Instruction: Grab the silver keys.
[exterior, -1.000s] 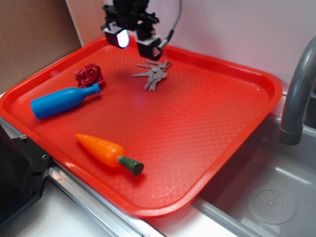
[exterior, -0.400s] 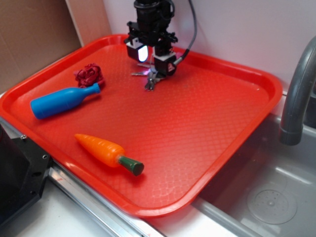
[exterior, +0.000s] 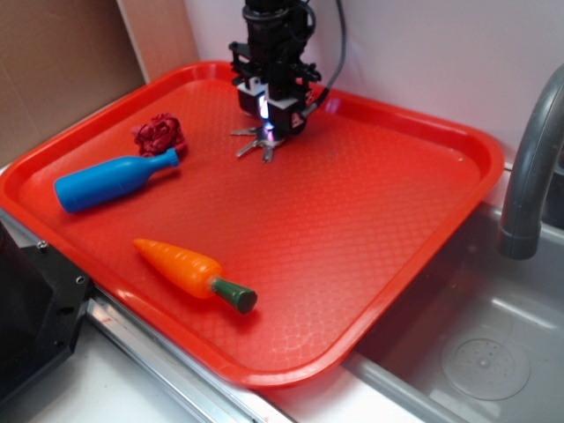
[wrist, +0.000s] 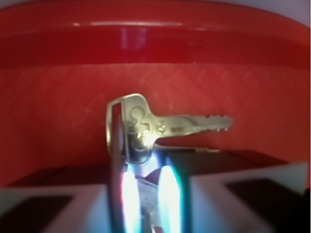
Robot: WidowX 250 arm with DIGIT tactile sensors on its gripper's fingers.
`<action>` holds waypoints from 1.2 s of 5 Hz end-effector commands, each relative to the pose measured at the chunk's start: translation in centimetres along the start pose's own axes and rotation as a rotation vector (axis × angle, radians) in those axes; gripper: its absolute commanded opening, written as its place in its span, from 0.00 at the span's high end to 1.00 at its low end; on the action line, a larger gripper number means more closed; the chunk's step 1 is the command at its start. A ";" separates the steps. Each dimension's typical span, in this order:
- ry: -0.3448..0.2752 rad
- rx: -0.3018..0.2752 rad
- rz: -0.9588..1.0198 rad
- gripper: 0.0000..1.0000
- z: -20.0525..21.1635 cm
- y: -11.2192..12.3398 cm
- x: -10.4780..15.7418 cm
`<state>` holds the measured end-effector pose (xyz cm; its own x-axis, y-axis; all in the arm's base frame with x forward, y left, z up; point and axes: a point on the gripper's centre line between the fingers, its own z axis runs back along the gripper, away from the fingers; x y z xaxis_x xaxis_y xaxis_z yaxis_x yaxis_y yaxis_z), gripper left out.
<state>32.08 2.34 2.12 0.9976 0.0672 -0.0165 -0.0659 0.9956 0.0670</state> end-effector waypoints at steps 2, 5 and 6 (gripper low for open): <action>-0.019 0.023 -0.055 1.00 8.5 0.7 -1.7; -0.022 -0.120 -0.090 1.00 18.4 -1.1 -11.5; -0.047 -0.151 -0.107 1.00 20.7 -2.1 -15.1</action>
<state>17.60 -2.58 22.31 0.9995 -0.0311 0.0024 0.0312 0.9962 -0.0810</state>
